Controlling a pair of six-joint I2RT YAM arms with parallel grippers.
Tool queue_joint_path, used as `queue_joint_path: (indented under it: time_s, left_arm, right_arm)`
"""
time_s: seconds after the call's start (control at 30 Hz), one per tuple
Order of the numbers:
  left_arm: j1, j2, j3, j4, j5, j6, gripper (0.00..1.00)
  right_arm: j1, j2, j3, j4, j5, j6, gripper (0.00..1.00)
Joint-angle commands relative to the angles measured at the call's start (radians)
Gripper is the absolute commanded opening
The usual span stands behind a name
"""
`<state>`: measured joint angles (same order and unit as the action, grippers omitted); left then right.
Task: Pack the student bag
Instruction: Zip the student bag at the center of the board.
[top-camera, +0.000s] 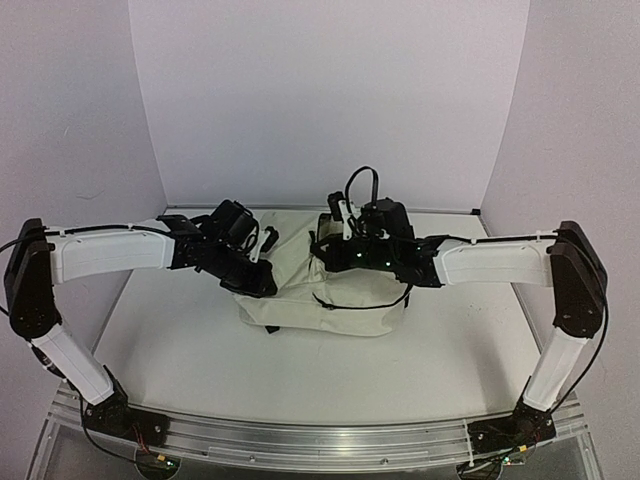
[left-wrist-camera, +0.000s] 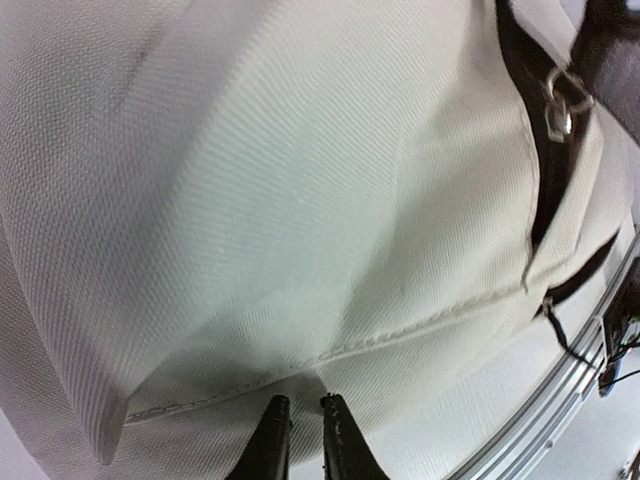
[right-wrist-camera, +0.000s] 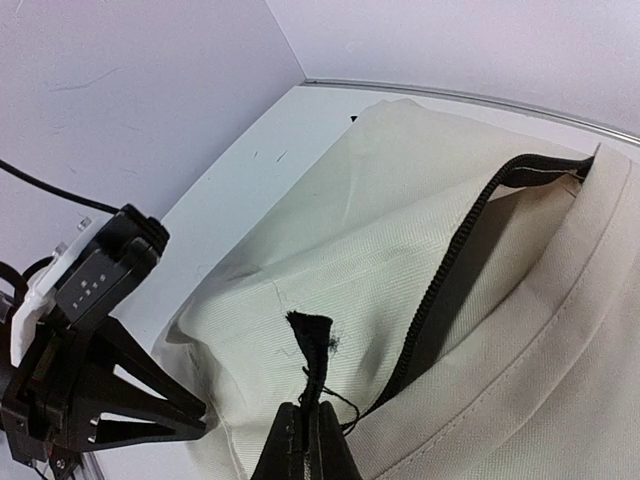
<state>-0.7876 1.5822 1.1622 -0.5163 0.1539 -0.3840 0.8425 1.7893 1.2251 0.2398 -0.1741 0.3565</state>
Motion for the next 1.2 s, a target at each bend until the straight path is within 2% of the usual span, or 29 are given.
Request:
queue_joint_path:
  time_s: [0.0, 0.07, 0.1, 0.17, 0.4, 0.57, 0.67, 0.8, 0.93, 1.1, 1.17]
  left_arm:
    - [-0.006, -0.067, 0.011, 0.016, 0.003, -0.021, 0.25]
    - [-0.008, -0.089, 0.016, 0.081, 0.027, -0.02, 0.33]
    - [-0.013, -0.103, 0.015, 0.146, 0.048, -0.022, 0.41]
    - [-0.024, -0.094, 0.012, 0.228, 0.066, -0.033, 0.48]
    - [-0.054, -0.001, 0.053, 0.35, 0.029, -0.046, 0.62]
    - [-0.07, 0.059, 0.088, 0.37, 0.012, -0.042, 0.67]
    - [-0.075, 0.079, 0.105, 0.359, -0.011, -0.037, 0.67]
    - [-0.085, 0.095, 0.096, 0.382, -0.092, -0.067, 0.51]
    - [-0.087, 0.122, 0.102, 0.399, -0.096, -0.09, 0.42]
    - [-0.094, 0.135, 0.103, 0.413, -0.095, -0.1, 0.38]
    - [-0.096, 0.136, 0.103, 0.416, -0.099, -0.099, 0.31]
  right_arm:
    - [-0.028, -0.037, 0.063, 0.108, -0.051, 0.002, 0.0]
    - [-0.029, -0.037, 0.058, 0.108, -0.065, 0.014, 0.0]
    - [-0.029, -0.035, 0.054, 0.108, -0.07, 0.029, 0.0]
    - [-0.029, -0.03, 0.055, 0.108, -0.073, 0.041, 0.0]
    - [-0.028, -0.024, 0.063, 0.11, -0.087, 0.052, 0.0]
    - [-0.028, -0.019, 0.067, 0.109, -0.097, 0.05, 0.0]
    - [-0.028, -0.016, 0.067, 0.11, -0.098, 0.051, 0.0]
    - [-0.028, -0.01, 0.069, 0.11, -0.105, 0.055, 0.0]
    - [-0.028, -0.008, 0.068, 0.11, -0.104, 0.056, 0.0]
    - [-0.028, -0.008, 0.063, 0.11, -0.102, 0.055, 0.0]
    - [-0.028, -0.008, 0.06, 0.11, -0.101, 0.056, 0.0]
